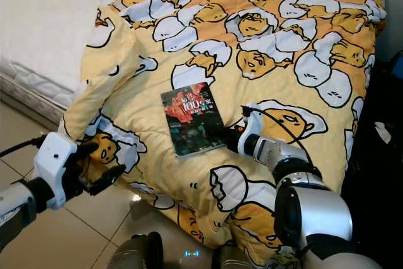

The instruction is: Clean up the room

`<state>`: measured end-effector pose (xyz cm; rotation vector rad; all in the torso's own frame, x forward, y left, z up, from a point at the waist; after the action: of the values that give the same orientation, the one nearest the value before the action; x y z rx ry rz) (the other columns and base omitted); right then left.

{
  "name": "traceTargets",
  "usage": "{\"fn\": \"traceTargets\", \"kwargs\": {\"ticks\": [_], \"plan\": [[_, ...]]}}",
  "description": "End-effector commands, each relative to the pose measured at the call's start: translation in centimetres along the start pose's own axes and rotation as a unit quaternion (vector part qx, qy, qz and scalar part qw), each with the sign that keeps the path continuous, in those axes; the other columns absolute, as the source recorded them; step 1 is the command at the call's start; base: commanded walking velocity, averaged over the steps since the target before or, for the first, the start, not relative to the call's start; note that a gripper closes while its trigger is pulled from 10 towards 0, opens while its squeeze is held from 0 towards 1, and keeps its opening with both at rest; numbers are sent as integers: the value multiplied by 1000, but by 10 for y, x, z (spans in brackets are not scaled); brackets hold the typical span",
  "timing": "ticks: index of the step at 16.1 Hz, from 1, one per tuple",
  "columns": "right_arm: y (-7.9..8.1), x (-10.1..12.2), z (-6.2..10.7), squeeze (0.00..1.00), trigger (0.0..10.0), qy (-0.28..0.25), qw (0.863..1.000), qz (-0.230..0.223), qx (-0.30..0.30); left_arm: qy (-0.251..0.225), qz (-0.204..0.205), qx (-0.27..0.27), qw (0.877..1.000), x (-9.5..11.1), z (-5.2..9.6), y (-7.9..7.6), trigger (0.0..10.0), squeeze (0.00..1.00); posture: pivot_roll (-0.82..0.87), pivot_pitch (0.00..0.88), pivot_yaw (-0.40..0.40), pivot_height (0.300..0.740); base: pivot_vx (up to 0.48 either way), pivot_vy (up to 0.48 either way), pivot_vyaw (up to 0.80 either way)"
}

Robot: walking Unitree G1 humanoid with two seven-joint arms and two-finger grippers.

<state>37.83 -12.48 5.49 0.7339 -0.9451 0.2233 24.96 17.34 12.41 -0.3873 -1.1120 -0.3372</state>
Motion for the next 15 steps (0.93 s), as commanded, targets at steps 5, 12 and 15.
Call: {"fn": "traceTargets", "kwargs": {"ticks": [5, 12, 15], "plan": [[14, 9, 1, 0, 10000, -13, 998, -11, 62, -5, -7, 5, 1000, 2, -4, 4, 10000, 0, 132, 185, 11, 740, 0, 0, 0], [14, -25, -9, 0, 10000, 41, 999, -21, 28, -13, -13, 11, 1000, 5, -11, 8, 10000, 0, 124, 155, 15, 740, 0, 0, 0], [14, -51, -16, 0, 10000, 82, 996, -20, -13, -8, -18, 18, 1000, 2, -13, 9, 10000, 0, 122, 144, 18, 740, 0, 0, 0]]}}
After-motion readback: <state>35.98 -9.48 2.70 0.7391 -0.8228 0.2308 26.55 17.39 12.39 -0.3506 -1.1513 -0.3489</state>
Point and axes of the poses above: a point about 5 cm out from each wrist's last joint towards the gripper, its own z axis pointing back from the gripper into the wrist, its own x axis along the axis of the wrist's last joint, y = z × x, the point moved 5 cm from there along -z, pointing out of the wrist towards the gripper, and after that the axes turned 14 degrees about z, right-handed, at the moved point
